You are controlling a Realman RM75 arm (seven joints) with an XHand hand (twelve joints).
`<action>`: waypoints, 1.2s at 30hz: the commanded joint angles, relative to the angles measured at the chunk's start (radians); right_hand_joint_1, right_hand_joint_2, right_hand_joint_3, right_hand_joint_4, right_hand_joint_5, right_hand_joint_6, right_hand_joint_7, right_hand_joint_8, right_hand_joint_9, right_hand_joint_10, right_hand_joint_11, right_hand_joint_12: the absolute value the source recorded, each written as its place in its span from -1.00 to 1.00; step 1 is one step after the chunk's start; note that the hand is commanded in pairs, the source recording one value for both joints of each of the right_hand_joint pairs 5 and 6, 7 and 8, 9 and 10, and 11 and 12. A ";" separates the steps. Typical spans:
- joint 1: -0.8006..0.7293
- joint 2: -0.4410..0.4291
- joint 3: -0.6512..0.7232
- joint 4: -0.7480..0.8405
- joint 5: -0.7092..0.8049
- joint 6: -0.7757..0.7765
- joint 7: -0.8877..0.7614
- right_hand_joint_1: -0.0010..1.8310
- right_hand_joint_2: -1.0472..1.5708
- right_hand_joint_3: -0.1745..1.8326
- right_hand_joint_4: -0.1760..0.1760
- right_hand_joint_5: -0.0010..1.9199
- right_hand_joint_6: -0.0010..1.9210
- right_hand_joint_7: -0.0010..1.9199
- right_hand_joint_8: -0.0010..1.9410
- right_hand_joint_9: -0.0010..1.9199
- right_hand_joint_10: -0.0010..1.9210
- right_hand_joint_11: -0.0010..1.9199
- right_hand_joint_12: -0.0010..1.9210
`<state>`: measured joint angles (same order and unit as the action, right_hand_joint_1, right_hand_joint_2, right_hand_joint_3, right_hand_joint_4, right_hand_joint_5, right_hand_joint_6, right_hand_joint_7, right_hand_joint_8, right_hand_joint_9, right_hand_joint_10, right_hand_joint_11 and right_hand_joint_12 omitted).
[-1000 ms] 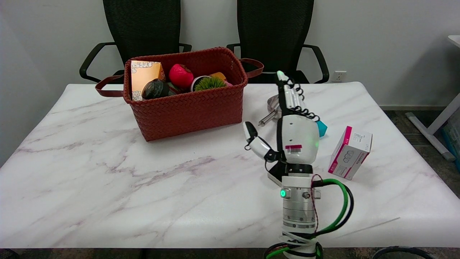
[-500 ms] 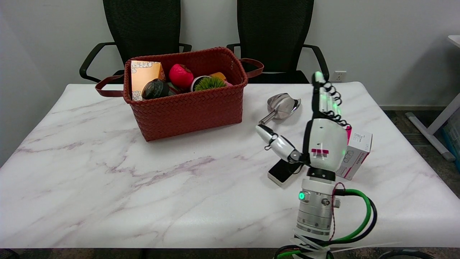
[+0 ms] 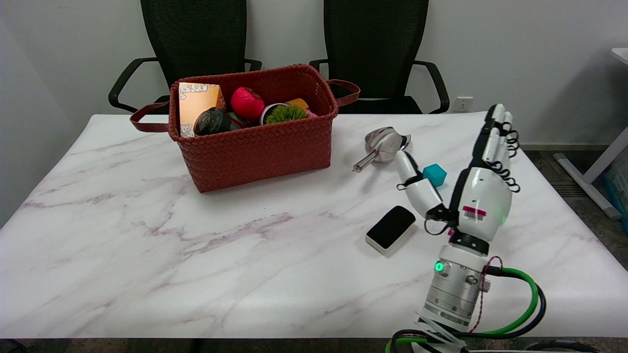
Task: Pick up the white paper box.
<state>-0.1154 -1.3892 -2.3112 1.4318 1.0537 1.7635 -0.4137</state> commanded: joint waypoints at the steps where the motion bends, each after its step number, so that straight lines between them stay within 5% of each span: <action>1: -0.009 0.022 0.070 0.046 0.157 0.087 0.001 -0.36 0.45 -0.66 0.00 -1.00 -1.00 -1.00 -1.00 -0.92 -0.92 -0.76 -0.76; 19: -0.009 0.091 0.147 0.029 0.360 0.087 0.326 -0.25 0.36 -0.57 0.00 -1.00 -1.00 -1.00 -1.00 -0.98 -0.98 -0.83 -0.83; 36: -0.009 0.089 0.105 -0.077 0.460 0.062 0.676 -0.33 0.47 -0.47 0.00 -1.00 -1.00 -1.00 -1.00 -1.00 -1.00 -0.92 -0.92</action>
<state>-0.1240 -1.3099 -2.1879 1.4399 1.4023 1.8408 -0.0567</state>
